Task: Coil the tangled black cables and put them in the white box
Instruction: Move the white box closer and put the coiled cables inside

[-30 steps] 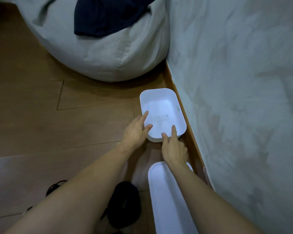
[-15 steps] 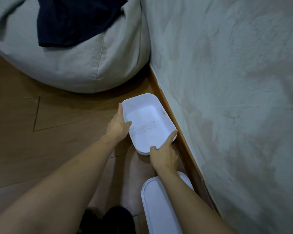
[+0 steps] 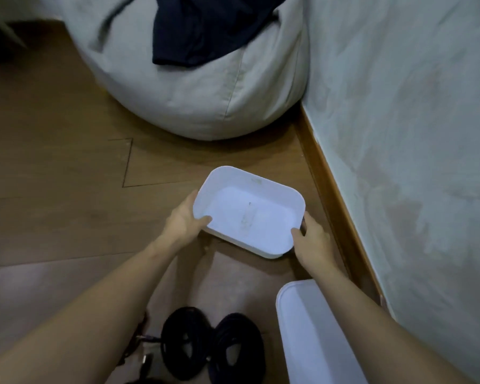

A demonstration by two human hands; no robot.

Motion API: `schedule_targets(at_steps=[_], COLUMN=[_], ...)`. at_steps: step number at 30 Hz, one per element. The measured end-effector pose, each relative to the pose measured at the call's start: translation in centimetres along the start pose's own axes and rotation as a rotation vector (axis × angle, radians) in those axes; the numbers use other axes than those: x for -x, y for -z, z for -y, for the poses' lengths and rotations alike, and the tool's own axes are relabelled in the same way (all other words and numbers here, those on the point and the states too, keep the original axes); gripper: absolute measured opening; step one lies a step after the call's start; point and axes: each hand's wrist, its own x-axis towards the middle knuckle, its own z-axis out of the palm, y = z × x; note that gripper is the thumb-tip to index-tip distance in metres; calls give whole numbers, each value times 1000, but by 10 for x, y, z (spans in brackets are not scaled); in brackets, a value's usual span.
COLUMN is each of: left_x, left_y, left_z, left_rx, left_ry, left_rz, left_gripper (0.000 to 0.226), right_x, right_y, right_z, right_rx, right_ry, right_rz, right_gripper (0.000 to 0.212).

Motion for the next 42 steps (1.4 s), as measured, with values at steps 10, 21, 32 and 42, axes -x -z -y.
schedule_targets(at_steps=[10, 21, 32, 42], left_x=[109, 140, 256, 255], left_y=[54, 51, 13, -30], left_z=[66, 106, 63, 75], left_rx=[100, -24, -62, 66], left_ry=[77, 204, 125, 463], left_rz=[-89, -68, -332, -19], left_gripper=[83, 84, 8, 53], right_x=[53, 72, 161, 171], right_y=[-53, -84, -91, -116], right_z=[60, 63, 48, 44], right_rx=[-80, 103, 285, 584], right_ry=[150, 174, 232, 342], right_rz=[172, 317, 258, 615], right_gripper=[49, 59, 40, 41])
